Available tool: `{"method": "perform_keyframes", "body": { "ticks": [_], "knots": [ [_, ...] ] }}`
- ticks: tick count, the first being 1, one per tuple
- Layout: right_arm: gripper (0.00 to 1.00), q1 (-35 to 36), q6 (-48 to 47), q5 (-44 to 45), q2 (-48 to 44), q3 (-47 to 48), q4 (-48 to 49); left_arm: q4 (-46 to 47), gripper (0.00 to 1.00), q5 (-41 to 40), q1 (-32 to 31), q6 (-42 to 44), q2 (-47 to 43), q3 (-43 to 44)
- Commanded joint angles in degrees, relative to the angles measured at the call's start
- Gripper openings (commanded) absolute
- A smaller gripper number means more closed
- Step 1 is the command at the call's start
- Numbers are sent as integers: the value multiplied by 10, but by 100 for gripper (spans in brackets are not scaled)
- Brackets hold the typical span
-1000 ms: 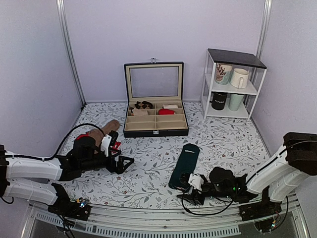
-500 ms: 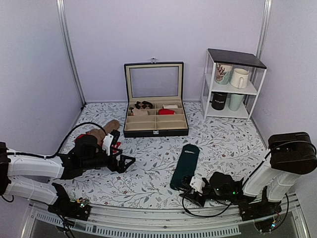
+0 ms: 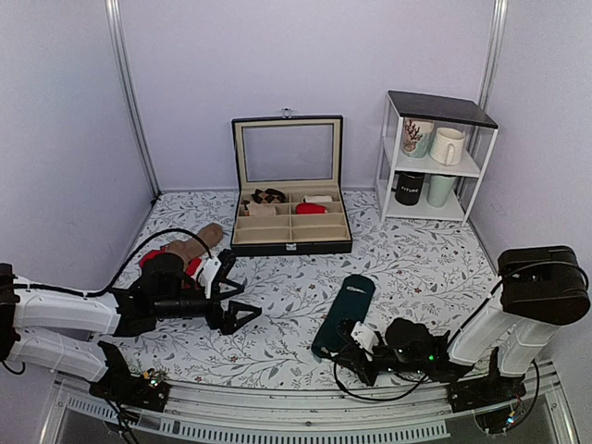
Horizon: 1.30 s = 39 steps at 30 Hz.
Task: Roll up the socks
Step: Pick up the sock from the center of the board, then roll the sock at the center of the board.
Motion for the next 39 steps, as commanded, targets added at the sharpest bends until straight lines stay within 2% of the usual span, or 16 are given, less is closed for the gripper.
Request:
{"method": "perform_keyframes", "body": {
  "ticks": [1, 5, 9, 13, 16, 20, 23, 27, 29, 31, 32, 35, 38, 39],
  "knots": [
    [10, -17, 65, -127, 14, -2, -93, 58, 91, 68, -38, 42, 9, -17],
    [10, -27, 87, -161, 26, 1, -94, 65, 87, 108, -78, 65, 30, -13],
    [10, -38, 96, -178, 17, -6, -99, 43, 79, 164, -97, 96, 59, -1],
    [9, -42, 97, -185, 24, 2, -116, -15, 68, 205, -98, 117, 129, 47],
    [9, -47, 103, -193, 36, 8, -115, 4, 59, 260, -104, 111, 189, 73],
    [8, -54, 110, -198, 39, 7, -115, -7, 48, 278, -123, 127, 259, 116],
    [8, -64, 114, -207, 38, 3, -115, -48, 38, 298, -138, 146, 308, 160],
    [8, -73, 122, -215, 43, 0, -115, -109, 31, 301, -158, 179, 360, 209],
    [8, -73, 125, -218, 47, 2, -115, -136, 21, 301, -164, 190, 379, 229],
    [8, -74, 128, -217, 49, 0, -115, -156, 17, 303, -166, 195, 396, 244],
    [8, -74, 129, -216, 49, -1, -114, -161, 18, 305, -166, 196, 402, 249],
    [8, -73, 131, -213, 47, -5, -112, -149, 28, 312, -166, 193, 404, 246],
    [8, -74, 131, -205, 46, -6, -112, -112, 52, 297, -171, 188, 385, 228],
    [8, -73, 131, -205, 46, -7, -112, -105, 65, 283, -173, 188, 375, 222]
  ]
}}
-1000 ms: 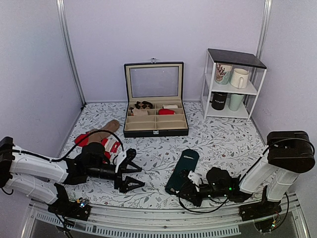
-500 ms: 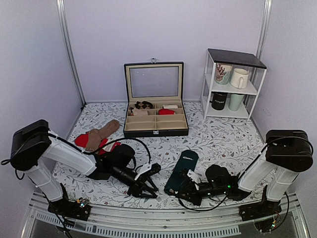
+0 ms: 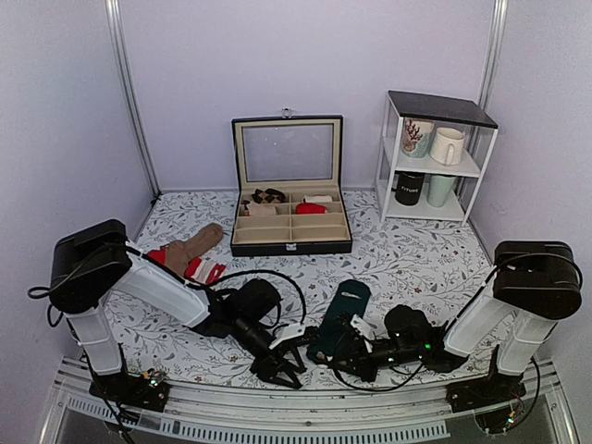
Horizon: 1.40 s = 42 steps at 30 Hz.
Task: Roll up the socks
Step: Roll the sock at the center of the board.
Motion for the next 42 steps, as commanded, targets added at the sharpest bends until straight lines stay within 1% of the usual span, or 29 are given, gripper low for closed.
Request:
{"method": "perform_keyframes", "body": {
  "ticks": [1, 2, 3, 4, 6, 9, 12, 14, 16, 18, 19, 22, 29, 32, 35, 39, 41, 42],
  "knots": [
    [8, -1, 8, 7, 27, -25, -99, 32, 74, -25, -13, 5, -34, -21],
    [9, -1, 8, 8, 27, -26, -99, 39, 83, -30, -15, 9, -44, -30],
    [9, -1, 8, 9, 26, -25, -100, 49, 95, -37, -16, 14, -54, -37],
    [9, -1, 8, 9, 26, -25, -101, 59, 99, -50, -18, 15, -62, -44],
    [9, -2, 7, 10, 25, -23, -104, 81, 99, -87, -20, 10, -79, -56],
    [9, -2, 6, 13, 20, -25, -106, 123, 99, -164, -20, -8, -106, -74],
    [9, -2, 6, 17, 13, -28, -107, 172, 99, -219, -19, -14, -133, -95],
    [10, -2, 4, 18, 10, -27, -109, 227, 99, -208, -20, 8, -143, -120],
    [10, -2, 3, 18, 11, -25, -111, 267, 100, -164, -20, 37, -141, -135],
    [10, -2, 2, 18, 11, -25, -112, 275, 100, -143, -25, 56, -128, -129],
    [10, -2, 3, 17, 12, -25, -112, 262, 99, -141, -28, 68, -120, -118],
    [10, -2, 4, 14, 15, -24, -113, 224, 96, -143, -35, 94, -91, -85],
    [10, -2, 3, 12, 20, -22, -113, 169, 82, -153, -38, 138, -40, -32],
    [10, -2, 3, 15, 17, -23, -113, 152, 74, -144, -38, 144, -7, -14],
    [10, -2, 4, 16, 12, -26, -113, 129, 59, -137, -39, 146, 16, 3],
    [10, -2, 5, 18, 12, -27, -113, 128, 56, -145, -39, 141, 19, 3],
    [10, -2, 5, 19, 13, -27, -113, 125, 52, -153, -39, 138, 21, 4],
    [10, -2, 5, 18, 13, -27, -113, 118, 48, -157, -39, 136, 23, 6]
  ]
}}
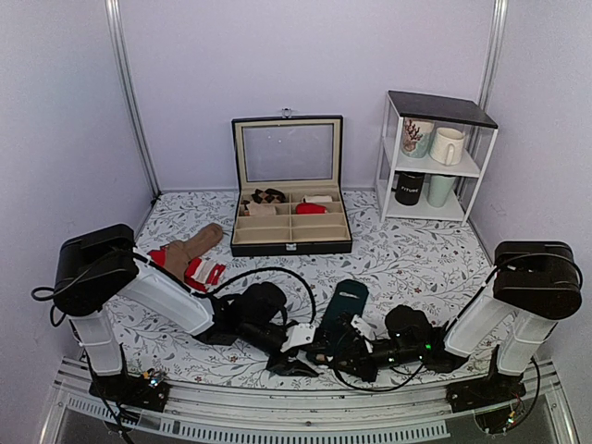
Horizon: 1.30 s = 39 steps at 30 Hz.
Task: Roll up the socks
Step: Roll the sock at the center of the board.
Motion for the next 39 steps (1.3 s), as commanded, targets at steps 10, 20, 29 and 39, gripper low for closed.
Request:
{"method": "perform_keyframes", "body": {
  "ticks": [10, 20, 29, 39],
  "knots": [
    [10, -3, 4, 12, 11, -24, -116, -39, 35, -41, -5, -32, 20, 4],
    [11, -8, -2, -4, 9, -21, -117, -54, 7, -33, -5, -75, 22, -9],
    [35, -8, -40, 41, -81, -8, -160, -11, 0, -12, -4, -178, 8, -53],
    [47, 0, -229, 76, -181, -36, -101, 67, 0, 21, 11, -306, 35, -101]
  ]
}}
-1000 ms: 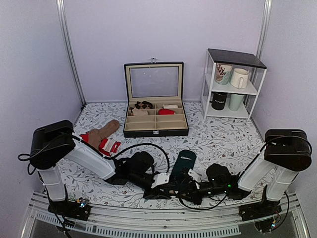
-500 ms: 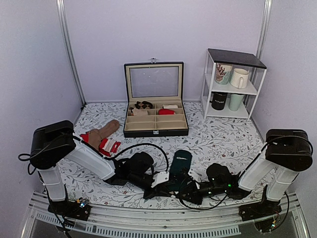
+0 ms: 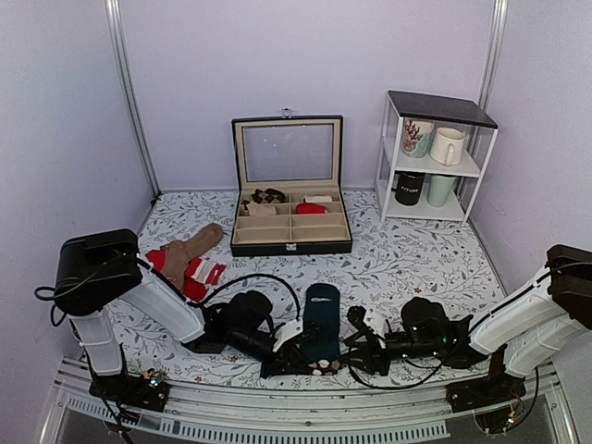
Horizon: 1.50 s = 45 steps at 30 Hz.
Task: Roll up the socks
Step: Roll the sock at the center of the board.
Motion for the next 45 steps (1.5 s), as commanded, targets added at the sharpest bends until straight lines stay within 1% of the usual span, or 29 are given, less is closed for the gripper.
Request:
{"method": "perform_keyframes", "body": {
  "ticks": [1, 6, 10, 11, 20, 35, 38, 45],
  "knots": [
    [48, 8, -120, 4, -10, -18, 41, -31, 0, 19, 7, -74, 39, -27],
    [48, 15, -152, -28, 7, -13, 51, -3, 0, 27, 10, -100, 54, -37],
    [48, 46, -156, -3, 34, 2, 46, 0, 0, 30, 13, -103, 54, -37],
    [48, 52, -155, 0, 42, 5, 49, 0, 0, 30, 13, -103, 72, -36],
    [47, 55, -159, 15, 95, 33, 57, 2, 0, 31, 16, -102, 77, -41],
    [47, 67, -168, 27, 92, 42, 60, 5, 0, 33, 20, -102, 81, -42],
    [44, 67, -167, 14, 114, 53, 47, 3, 0, 32, 19, -102, 80, -42],
    [33, 68, -131, 12, 153, 57, 44, 6, 0, 33, 21, -104, 82, -43]
  ]
}}
